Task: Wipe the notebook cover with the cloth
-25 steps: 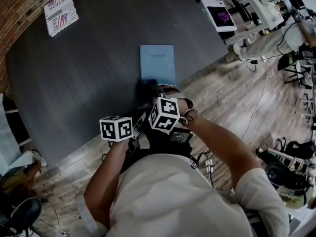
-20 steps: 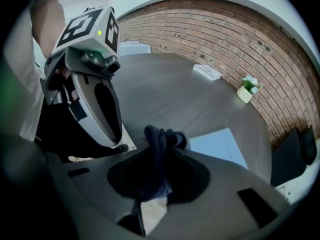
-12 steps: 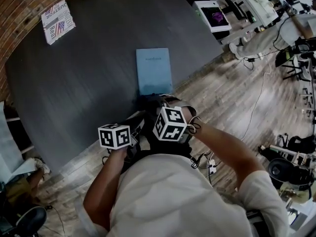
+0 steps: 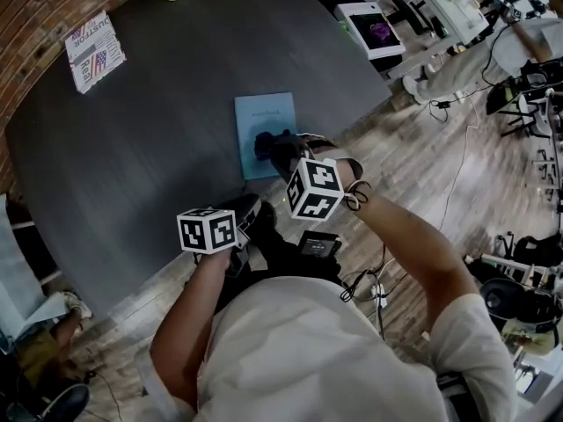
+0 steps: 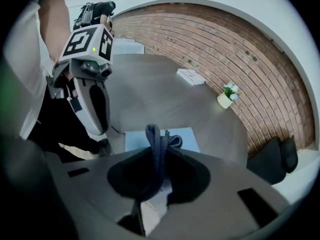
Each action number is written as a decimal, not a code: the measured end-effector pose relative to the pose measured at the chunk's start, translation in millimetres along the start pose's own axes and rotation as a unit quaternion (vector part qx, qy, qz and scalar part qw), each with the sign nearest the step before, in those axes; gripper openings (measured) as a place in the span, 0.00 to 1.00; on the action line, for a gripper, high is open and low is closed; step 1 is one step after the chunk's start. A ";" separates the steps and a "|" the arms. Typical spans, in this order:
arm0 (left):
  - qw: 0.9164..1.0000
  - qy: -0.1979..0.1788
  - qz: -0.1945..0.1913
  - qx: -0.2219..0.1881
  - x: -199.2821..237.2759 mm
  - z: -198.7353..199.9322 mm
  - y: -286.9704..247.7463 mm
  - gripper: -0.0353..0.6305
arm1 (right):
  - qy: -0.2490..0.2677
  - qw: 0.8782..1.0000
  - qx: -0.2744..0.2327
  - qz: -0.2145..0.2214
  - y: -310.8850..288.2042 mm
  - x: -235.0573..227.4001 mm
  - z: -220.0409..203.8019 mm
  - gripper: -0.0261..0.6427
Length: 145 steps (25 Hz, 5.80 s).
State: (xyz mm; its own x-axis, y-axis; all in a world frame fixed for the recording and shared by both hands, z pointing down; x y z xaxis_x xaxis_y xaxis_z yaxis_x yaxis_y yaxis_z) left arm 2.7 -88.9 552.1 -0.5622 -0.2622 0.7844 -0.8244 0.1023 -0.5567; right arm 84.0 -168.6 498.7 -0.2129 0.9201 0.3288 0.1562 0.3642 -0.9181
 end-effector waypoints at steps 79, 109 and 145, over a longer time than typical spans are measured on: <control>0.998 -0.019 0.017 0.050 -2.7 9.7 -34.2 0.14 | 0.062 0.996 0.048 -0.034 -52.3 14.2 -37.2 0.17; 0.998 -0.052 -0.035 -0.001 -22.2 11.0 41.7 0.14 | -0.005 0.998 0.041 0.036 0.8 86.7 -31.1 0.17; 0.963 -0.180 -0.098 -0.176 -86.8 12.0 220.1 0.13 | -0.482 0.845 -0.225 -0.057 202.6 65.5 9.9 0.17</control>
State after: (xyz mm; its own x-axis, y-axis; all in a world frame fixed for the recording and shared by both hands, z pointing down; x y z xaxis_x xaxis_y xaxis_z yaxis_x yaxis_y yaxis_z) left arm -129.2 -55.2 358.2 -0.3858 -0.6193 0.6838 -0.9195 0.3187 -0.2301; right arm 92.1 -36.0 332.1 -0.9040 0.4096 -0.1224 0.3862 0.6594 -0.6450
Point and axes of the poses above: the fingertips, and each gripper's own axes: y backward along the fingers, x to its left, z out of its top, the point moved 4 cm from there along y, backward along the fingers, and after that the axes turned 10 degrees about x, right-handed, at the moved point
